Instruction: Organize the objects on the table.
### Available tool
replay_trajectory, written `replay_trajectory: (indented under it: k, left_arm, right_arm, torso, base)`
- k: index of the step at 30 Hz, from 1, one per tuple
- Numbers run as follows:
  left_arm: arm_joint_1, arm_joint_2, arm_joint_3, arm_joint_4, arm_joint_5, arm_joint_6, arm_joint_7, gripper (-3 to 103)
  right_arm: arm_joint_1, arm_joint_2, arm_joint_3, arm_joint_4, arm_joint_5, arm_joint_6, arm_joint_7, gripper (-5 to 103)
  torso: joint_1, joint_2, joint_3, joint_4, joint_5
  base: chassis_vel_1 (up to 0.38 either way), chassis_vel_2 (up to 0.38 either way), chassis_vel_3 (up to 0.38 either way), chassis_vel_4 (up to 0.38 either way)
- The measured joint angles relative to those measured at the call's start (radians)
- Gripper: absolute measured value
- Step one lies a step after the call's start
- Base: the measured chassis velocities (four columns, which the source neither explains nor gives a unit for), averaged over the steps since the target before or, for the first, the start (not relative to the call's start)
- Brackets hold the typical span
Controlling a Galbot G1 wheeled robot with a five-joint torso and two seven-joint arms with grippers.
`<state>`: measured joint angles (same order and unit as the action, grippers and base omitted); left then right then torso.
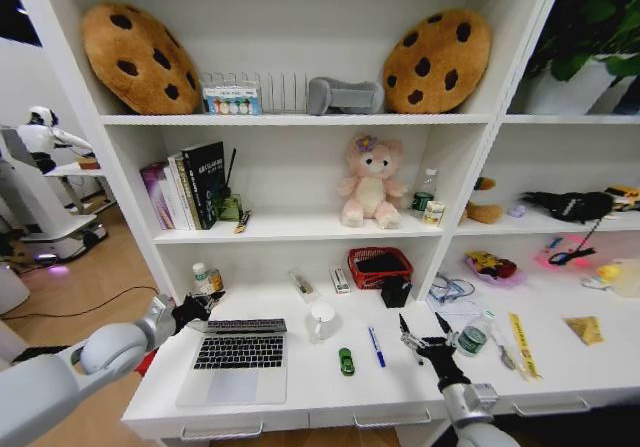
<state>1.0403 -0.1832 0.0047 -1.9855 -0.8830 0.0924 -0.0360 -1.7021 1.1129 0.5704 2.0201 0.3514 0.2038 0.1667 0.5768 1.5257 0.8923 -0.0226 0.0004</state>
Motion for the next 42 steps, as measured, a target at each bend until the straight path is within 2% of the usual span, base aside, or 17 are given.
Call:
replay_trajectory:
  k: [6,8,11,14,15,19,21,25,26,28,30,32,34,35,38,39,42]
  left_arm:
    - [0.094,-0.059,-0.028,-0.046,0.054,0.004,-0.038,0]
    - [0.157,-0.086,-0.054,-0.06,0.079,0.007,-0.048,0]
    - [0.36,-0.155,-0.112,-0.078,0.168,-0.001,-0.058,0]
    - [0.414,-0.18,-0.128,-0.078,0.202,-0.01,-0.059,0]
    - [0.459,-0.214,-0.138,-0.07,0.243,-0.022,-0.059,0]
    - [0.493,-0.267,-0.144,-0.047,0.292,-0.04,-0.057,0]
    - [0.511,-0.331,-0.169,-0.03,0.313,-0.053,-0.059,0]
    - [0.523,-0.413,-0.247,-0.036,0.288,-0.057,-0.083,-1]
    - [0.531,-0.45,-0.296,-0.051,0.257,-0.057,-0.095,4]
    - [0.545,-0.484,-0.344,-0.071,0.22,-0.053,-0.106,4]
    - [0.585,-0.551,-0.443,-0.1,0.183,-0.049,-0.104,20]
    - [0.601,-0.583,-0.48,-0.105,0.177,-0.055,-0.099,20]
    - [0.63,-0.656,-0.553,-0.106,0.164,-0.065,-0.093,32]
    - [0.63,-0.656,-0.553,-0.106,0.164,-0.065,-0.093,32]
    - [0.679,-0.783,-0.697,-0.096,0.137,-0.085,-0.077,47]
    - [0.679,-0.783,-0.697,-0.096,0.137,-0.085,-0.077,47]
    - [0.729,-0.842,-0.797,-0.086,0.122,-0.114,-0.051,58]
  right_arm:
    - [-0.017,-0.003,0.008,0.018,-0.001,0.0,0.005,100]
    - [-0.024,-0.007,0.015,0.022,0.0,0.001,0.007,100]
    - [-0.041,-0.012,0.028,0.035,0.004,0.002,0.011,100]
    - [-0.048,-0.011,0.031,0.041,0.004,0.002,0.012,100]
    - [-0.054,-0.008,0.033,0.046,0.0,0.002,0.014,100]
    - [-0.064,-0.003,0.035,0.053,-0.007,0.002,0.016,100]
    - [-0.07,-0.001,0.037,0.061,-0.012,0.002,0.017,100]
    - [-0.077,-0.001,0.04,0.068,-0.014,0.0,0.019,100]
    - [-0.081,-0.001,0.041,0.069,-0.015,0.0,0.019,100]
    - [-0.085,-0.001,0.041,0.069,-0.016,0.0,0.019,100]
    - [-0.089,0.001,0.042,0.069,-0.017,0.0,0.019,100]
    - [-0.089,0.006,0.042,0.069,-0.017,0.0,0.019,100]
    - [-0.089,0.021,0.04,0.067,-0.014,0.0,0.019,100]
    - [-0.089,0.021,0.04,0.067,-0.014,0.0,0.019,100]
    - [-0.096,0.033,0.037,0.07,-0.015,0.0,0.02,100]
    - [-0.096,0.033,0.037,0.07,-0.015,0.0,0.02,100]
    - [-0.112,0.035,0.036,0.087,-0.024,0.001,0.019,100]
  torso:
    - [0.0,0.0,0.0,-0.0001,-0.0007]
    - [0.0,0.0,0.0,-0.0002,-0.0003]
    - [0.0,0.0,0.0,0.0002,-0.001]
    - [0.0,0.0,0.0,0.0001,-0.0003]
    - [0.0,0.0,0.0,0.0001,-0.0002]
    - [0.0,0.0,0.0,0.0,-0.0004]
    - [0.0,0.0,0.0,0.0,-0.0006]
    - [0.0,0.0,0.0,0.0,-0.0004]
    - [0.0,0.0,0.0,-0.0002,-0.0004]
    - [0.0,0.0,0.0,-0.0004,-0.0003]
    - [0.0,0.0,0.0,-0.0002,-0.0001]
    - [0.0,0.0,0.0,-0.0001,-0.0001]
    - [0.0,0.0,0.0,0.0,-0.0004]
    - [0.0,0.0,0.0,0.0,-0.0004]
    - [0.0,0.0,0.0,-0.0001,-0.0004]
    - [0.0,0.0,0.0,-0.0001,-0.0004]
    - [0.0,0.0,0.0,0.0001,-0.0004]
  base:
    - [0.0,0.0,0.0,0.0]
    - [0.0,0.0,0.0,0.0]
    - [0.0,0.0,0.0,0.0]
    - [0.0,0.0,0.0,0.0]
    - [0.0,0.0,0.0,0.0]
    - [0.0,0.0,0.0,0.0]
    - [0.0,0.0,0.0,0.0]
    - [0.0,0.0,0.0,0.0]
    - [0.0,0.0,0.0,0.0]
    - [0.0,0.0,0.0,0.0]
    - [0.0,0.0,0.0,0.0]
    - [0.0,0.0,0.0,0.0]
    - [0.0,0.0,0.0,0.0]
    - [0.0,0.0,0.0,0.0]
    - [0.0,0.0,0.0,0.0]
    - [0.0,0.0,0.0,0.0]
    - [0.0,0.0,0.0,0.0]
